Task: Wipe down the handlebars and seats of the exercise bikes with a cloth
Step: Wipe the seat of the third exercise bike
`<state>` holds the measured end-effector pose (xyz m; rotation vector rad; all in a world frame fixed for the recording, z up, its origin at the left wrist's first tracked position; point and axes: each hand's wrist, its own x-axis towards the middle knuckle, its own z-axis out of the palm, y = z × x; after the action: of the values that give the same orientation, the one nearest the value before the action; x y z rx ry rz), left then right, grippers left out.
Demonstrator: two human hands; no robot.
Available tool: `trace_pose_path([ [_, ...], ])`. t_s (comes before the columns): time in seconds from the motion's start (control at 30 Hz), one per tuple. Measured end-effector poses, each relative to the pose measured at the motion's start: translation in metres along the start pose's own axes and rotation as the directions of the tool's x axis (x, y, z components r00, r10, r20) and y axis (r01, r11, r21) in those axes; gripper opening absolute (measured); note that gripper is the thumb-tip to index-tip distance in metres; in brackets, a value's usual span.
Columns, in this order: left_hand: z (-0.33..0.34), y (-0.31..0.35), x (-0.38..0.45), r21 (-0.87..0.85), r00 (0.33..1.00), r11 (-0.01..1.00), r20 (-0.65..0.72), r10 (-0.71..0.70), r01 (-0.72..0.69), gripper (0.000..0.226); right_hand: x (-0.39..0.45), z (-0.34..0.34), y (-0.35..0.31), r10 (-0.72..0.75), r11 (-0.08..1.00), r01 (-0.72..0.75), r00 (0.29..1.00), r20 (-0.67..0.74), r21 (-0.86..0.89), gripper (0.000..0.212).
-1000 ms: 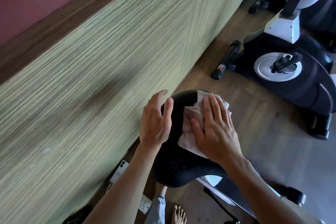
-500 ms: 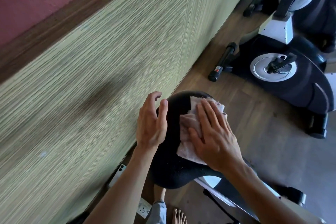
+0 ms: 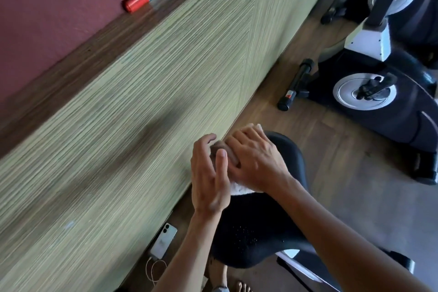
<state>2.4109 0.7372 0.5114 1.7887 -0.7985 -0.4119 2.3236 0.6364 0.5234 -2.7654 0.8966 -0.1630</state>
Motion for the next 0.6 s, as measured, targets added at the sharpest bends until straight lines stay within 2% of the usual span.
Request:
trace_pose_path([
  [0.07, -0.005, 0.002, 0.001, 0.016, 0.999, 0.999, 0.004, 0.040, -0.040, 0.049, -0.013, -0.004, 0.001, -0.041, 0.982, 0.042, 0.999, -0.009, 0.185, 0.044],
  [0.1, -0.009, 0.005, 0.000, 0.057, 0.997, 0.996, 0.039, 0.066, -0.068, 0.047, -0.023, -0.007, 0.003, -0.002, 0.946, 0.009, 1.000, -0.023, 0.325, 0.051],
  [0.17, -0.014, 0.015, 0.004, 0.224, 0.980, 0.961, 0.151, 0.128, -0.161, 0.046, -0.050, -0.017, 0.009, 0.207, 0.844, -0.114, 0.971, -0.121, 0.524, 0.053],
  [0.2, -0.012, 0.020, 0.006, 0.327, 0.962, 0.916, 0.215, 0.167, -0.233, 0.046, -0.065, -0.020, 0.015, 0.325, 0.815, -0.184, 0.930, -0.171, 0.550, 0.050],
  [0.27, 0.003, 0.027, 0.009, 0.508, 0.914, 0.785, 0.364, 0.178, -0.355, 0.055, -0.100, -0.021, 0.024, 0.520, 0.788, -0.380, 0.832, -0.193, 0.484, 0.047],
  [0.33, 0.025, 0.032, 0.007, 0.664, 0.891, 0.636, 0.446, 0.083, -0.392, 0.070, -0.132, -0.015, 0.023, 0.599, 0.783, -0.523, 0.780, -0.182, 0.337, 0.048],
  [0.37, 0.036, 0.034, 0.008, 0.709, 0.889, 0.585, 0.456, 0.044, -0.392, 0.074, -0.143, -0.009, 0.021, 0.593, 0.796, -0.535, 0.785, -0.182, 0.284, 0.049],
  [0.43, 0.054, 0.038, 0.014, 0.730, 0.881, 0.547, 0.472, 0.029, -0.409, 0.074, -0.151, -0.003, 0.019, 0.561, 0.820, -0.513, 0.808, -0.181, 0.255, 0.049],
  [0.53, 0.079, 0.049, 0.030, 0.722, 0.859, 0.516, 0.510, 0.053, -0.461, 0.064, -0.144, -0.004, 0.024, 0.582, 0.790, -0.506, 0.798, -0.160, 0.346, 0.045],
  [0.6, 0.098, 0.057, 0.030, 0.703, 0.811, 0.459, 0.580, 0.072, -0.543, 0.059, -0.145, -0.003, 0.026, 0.584, 0.778, -0.475, 0.789, -0.193, 0.411, 0.042],
])
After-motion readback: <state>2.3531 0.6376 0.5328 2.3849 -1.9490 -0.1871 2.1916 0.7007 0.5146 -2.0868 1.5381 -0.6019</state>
